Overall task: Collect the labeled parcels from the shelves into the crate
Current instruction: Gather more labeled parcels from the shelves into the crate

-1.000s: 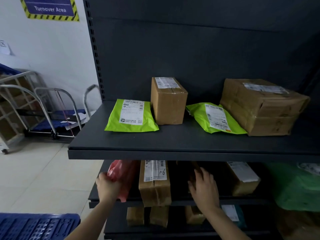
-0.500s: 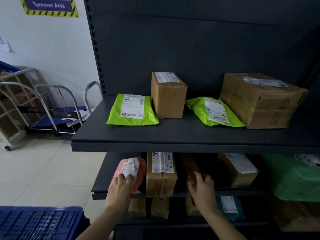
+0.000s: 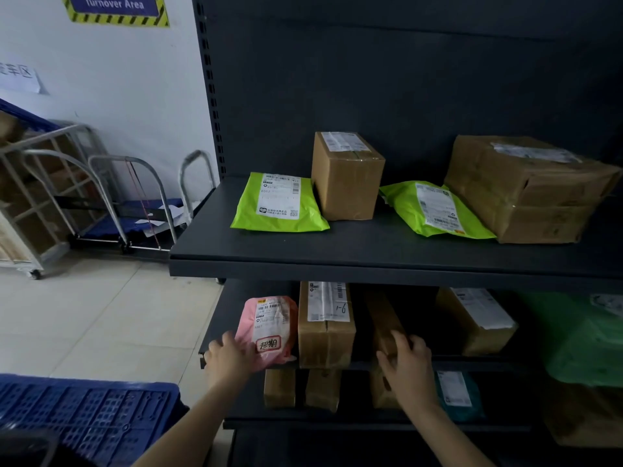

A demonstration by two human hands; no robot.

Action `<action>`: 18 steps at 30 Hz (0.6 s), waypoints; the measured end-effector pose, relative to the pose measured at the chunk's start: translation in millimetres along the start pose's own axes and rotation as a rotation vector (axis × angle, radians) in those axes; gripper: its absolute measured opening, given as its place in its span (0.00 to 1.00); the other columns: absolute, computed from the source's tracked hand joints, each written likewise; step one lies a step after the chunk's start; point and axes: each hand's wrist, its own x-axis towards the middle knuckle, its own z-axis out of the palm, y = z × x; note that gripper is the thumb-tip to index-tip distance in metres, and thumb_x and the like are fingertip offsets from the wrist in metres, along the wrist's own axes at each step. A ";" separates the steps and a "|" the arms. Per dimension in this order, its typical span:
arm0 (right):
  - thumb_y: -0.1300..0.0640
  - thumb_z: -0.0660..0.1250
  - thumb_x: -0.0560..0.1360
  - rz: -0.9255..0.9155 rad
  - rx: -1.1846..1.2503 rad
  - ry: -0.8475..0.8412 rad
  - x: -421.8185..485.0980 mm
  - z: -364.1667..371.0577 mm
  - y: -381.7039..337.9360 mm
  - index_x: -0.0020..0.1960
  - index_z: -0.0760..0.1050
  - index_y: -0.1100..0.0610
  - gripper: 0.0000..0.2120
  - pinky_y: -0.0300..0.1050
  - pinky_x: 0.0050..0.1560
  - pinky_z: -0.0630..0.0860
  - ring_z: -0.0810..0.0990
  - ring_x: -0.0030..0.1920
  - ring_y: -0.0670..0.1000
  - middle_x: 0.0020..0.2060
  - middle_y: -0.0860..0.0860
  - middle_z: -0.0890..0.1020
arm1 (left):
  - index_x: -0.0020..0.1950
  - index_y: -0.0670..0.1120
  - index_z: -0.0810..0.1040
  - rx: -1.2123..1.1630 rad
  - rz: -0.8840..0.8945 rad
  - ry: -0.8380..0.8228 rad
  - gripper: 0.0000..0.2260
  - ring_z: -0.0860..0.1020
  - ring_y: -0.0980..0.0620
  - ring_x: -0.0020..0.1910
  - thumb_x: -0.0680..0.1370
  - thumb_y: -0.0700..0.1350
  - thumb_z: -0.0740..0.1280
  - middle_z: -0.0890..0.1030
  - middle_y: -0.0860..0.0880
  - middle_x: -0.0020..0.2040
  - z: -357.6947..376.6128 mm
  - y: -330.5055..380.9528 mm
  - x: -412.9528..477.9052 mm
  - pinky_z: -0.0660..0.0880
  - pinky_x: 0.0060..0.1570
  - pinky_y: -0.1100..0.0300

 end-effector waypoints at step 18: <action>0.55 0.83 0.47 -0.275 -0.291 0.153 2.4 28.2 2.3 0.54 0.76 0.61 0.37 0.50 0.43 0.80 0.73 0.47 0.55 0.47 0.57 0.79 | 0.42 0.40 0.73 -0.712 -0.186 -0.299 0.04 0.80 0.45 0.36 0.74 0.36 0.68 0.80 0.42 0.39 -16.0 18.8 -2.0 0.77 0.35 0.56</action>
